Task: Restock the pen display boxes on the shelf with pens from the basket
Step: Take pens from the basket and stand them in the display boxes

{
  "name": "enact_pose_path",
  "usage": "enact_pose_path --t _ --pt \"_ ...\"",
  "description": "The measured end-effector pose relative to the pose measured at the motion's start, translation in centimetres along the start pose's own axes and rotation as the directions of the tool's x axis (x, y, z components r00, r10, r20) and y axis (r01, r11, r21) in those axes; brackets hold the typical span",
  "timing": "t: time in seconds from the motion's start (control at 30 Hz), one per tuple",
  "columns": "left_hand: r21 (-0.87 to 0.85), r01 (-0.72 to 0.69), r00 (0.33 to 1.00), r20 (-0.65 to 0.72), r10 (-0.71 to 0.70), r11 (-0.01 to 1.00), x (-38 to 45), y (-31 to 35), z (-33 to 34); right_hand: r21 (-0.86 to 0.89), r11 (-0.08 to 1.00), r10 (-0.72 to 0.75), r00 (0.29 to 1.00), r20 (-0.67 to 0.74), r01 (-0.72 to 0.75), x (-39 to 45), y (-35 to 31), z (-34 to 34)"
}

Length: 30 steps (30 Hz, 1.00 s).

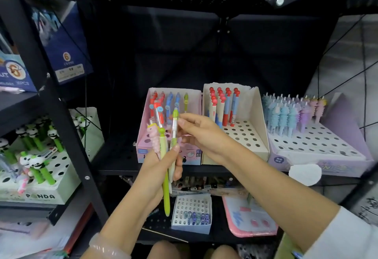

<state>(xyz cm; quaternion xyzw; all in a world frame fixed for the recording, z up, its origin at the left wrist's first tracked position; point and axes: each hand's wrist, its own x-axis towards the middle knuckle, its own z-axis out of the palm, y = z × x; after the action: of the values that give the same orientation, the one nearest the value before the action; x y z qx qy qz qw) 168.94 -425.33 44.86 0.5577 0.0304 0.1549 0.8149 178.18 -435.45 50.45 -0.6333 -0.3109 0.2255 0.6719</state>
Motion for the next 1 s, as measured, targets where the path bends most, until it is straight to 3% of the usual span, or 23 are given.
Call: enact_pose_path --t 0.17,0.3,0.47,0.53,0.6,0.7,0.83,0.9,1.0 --pt "0.068 -0.021 0.999 -0.033 0.023 0.997 0.3 -0.4 0.8 -0.113 0.992 -0.069 0.986 -0.149 0.053 -0.6 -0.3 -1.3" --pt "0.023 -0.007 1.000 0.014 0.006 1.000 0.2 0.0 0.7 -0.007 0.999 -0.043 0.999 -0.020 0.043 -0.5 -1.2 -2.1" --pt "0.021 -0.005 1.000 -0.015 0.005 1.000 0.6 0.8 0.6 -0.182 0.981 -0.058 0.997 0.041 0.064 0.1 -3.0 -2.0" --pt "0.042 -0.030 0.997 -0.070 0.032 0.999 1.0 1.0 0.3 -0.332 0.936 -0.120 0.993 0.010 0.116 0.9 -4.2 -1.6" --pt "0.074 -0.056 0.991 -0.118 0.065 0.996 1.4 1.1 -0.2 -0.368 0.911 -0.231 0.969 -0.086 0.185 2.0 -5.9 -1.8" --pt "0.094 -0.059 0.983 -0.166 0.074 0.994 1.6 1.0 -1.0 -0.519 0.821 -0.406 0.883 -0.236 0.239 4.4 -8.1 -3.2" --pt "0.108 -0.054 0.977 -0.197 0.075 0.993 1.3 0.7 -1.7 -0.781 0.619 -0.405 0.884 -0.233 0.077 7.5 -8.5 -5.0" --pt "0.135 -0.055 0.972 -0.221 0.084 0.989 1.4 0.7 -1.9 -0.845 0.534 -0.316 0.919 -0.237 -0.034 8.6 -7.9 -5.5" --pt "0.194 -0.060 0.962 -0.250 0.108 0.979 1.7 0.8 -2.2 -0.863 0.493 -0.179 0.958 -0.223 -0.109 9.5 -6.8 -5.8"
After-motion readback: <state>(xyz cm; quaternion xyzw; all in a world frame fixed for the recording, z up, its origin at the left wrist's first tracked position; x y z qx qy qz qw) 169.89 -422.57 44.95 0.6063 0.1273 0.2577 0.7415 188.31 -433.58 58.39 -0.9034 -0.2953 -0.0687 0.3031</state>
